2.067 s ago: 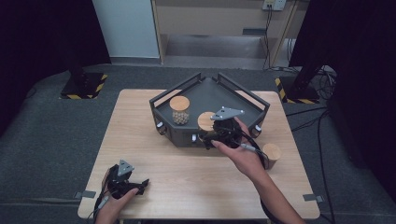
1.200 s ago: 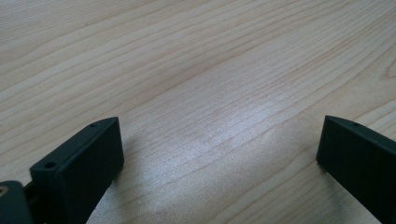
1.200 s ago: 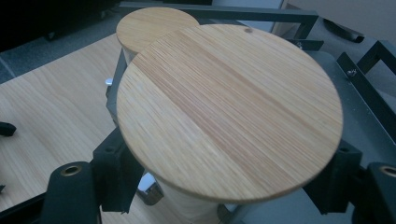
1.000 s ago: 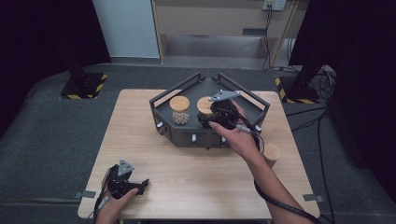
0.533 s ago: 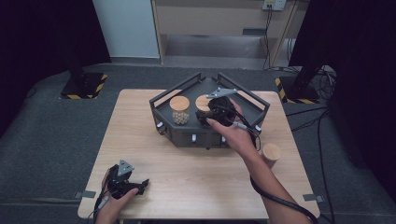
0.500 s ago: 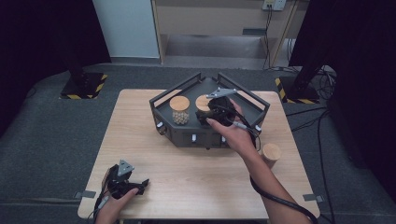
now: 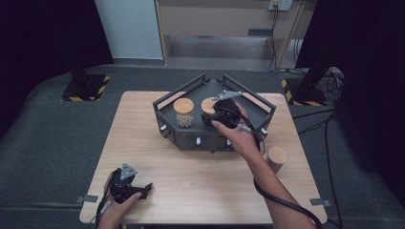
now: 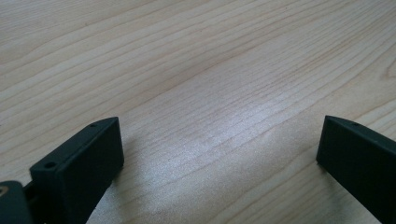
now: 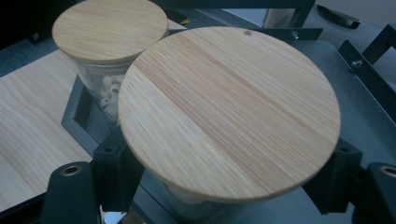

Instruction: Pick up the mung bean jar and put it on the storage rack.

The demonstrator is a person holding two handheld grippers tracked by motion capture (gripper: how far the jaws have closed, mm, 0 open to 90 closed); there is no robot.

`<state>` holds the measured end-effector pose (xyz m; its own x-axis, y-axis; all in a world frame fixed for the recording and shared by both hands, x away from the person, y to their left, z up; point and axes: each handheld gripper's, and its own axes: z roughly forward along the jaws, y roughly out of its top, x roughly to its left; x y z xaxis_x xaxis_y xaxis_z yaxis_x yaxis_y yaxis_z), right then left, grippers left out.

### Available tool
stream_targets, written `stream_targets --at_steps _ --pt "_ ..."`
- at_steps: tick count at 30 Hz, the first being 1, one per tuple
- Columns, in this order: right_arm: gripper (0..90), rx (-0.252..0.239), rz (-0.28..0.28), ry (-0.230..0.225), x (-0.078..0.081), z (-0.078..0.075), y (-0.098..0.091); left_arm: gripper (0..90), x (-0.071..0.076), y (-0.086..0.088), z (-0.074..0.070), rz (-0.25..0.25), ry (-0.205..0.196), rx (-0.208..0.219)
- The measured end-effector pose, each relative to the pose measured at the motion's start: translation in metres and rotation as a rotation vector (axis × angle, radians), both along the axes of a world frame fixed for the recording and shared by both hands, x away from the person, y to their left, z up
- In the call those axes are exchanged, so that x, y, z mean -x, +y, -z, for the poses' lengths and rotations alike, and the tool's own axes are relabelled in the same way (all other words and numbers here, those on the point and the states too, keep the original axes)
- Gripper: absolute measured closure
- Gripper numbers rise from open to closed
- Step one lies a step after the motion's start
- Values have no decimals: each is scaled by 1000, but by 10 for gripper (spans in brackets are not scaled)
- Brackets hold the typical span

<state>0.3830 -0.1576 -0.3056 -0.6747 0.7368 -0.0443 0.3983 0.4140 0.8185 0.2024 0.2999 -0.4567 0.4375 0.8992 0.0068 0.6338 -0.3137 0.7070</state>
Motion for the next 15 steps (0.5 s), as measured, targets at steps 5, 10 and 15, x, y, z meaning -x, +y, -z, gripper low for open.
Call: stream_targets --at_steps 5,10,15 --pt "254 -4 11 14 -4 5 0 0 0 0 0 0 0 0" --pt "253 -6 23 24 -7 10 -1 0 0 0 0 0 0 0" --pt "253 -14 31 34 -9 13 -3 0 0 0 0 0 0 0"
